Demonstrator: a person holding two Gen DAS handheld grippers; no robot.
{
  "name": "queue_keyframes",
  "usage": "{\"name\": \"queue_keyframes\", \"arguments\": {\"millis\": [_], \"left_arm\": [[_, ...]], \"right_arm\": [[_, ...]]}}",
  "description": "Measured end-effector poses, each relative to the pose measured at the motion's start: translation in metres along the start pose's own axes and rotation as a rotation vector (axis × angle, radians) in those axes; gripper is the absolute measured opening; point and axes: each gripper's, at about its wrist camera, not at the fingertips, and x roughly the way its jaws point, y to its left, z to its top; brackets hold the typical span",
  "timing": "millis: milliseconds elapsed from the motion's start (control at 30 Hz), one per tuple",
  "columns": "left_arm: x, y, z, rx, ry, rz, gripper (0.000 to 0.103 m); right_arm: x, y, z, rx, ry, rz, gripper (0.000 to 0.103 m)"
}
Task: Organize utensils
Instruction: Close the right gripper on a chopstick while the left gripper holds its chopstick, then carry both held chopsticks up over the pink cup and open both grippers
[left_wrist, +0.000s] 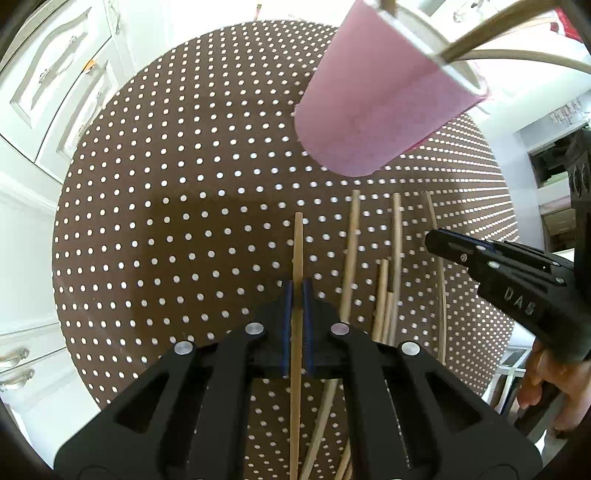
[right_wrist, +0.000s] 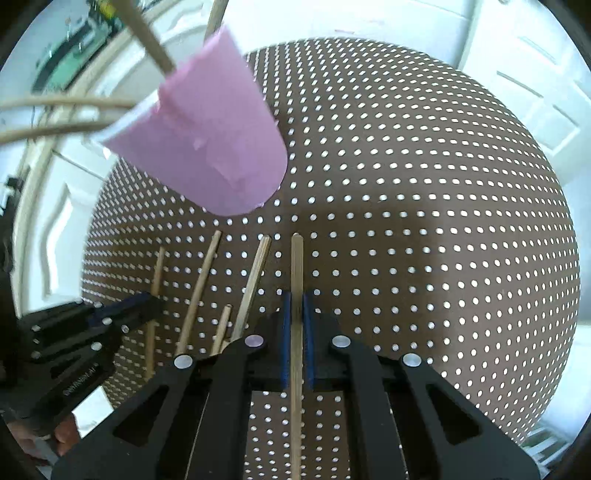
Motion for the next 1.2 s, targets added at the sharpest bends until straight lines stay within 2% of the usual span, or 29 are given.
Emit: {"name": "queue_keyframes", "arguments": {"millis": [133, 300, 600, 867, 1200], "left_arm": [[-0.024, -0.010, -0.004, 0.035, -0.042, -0.035, 0.006], [-0.068, -0.027, -0.003, 0.088, -0.119, -0.086, 0.006], [-0.131, -0.055, -0.014, 0.174, -0.231, -0.115, 0.006], [-0.172, -0.070, -0.008, 0.217, -0.326, -0.115, 0.005], [-0.222, -0.083, 0.010, 0.232, -0.460, -0.120, 0.005]], "right_arm": [[-0.023, -0.011, -0.002, 0.022, -0.052, 0.048, 0.005], [-0.071, -0.022, -0.005, 0.048, -0.167, 0.123, 0.005], [-0.151, -0.037, -0.010, 0.010, -0.338, 0.178, 0.005], [-0.185, -0.016, -0.023, -0.041, -0.418, 0.209, 0.005], [-0.237, 0.003, -0.001, -0.138, -0.569, 0.211, 0.005]]}}
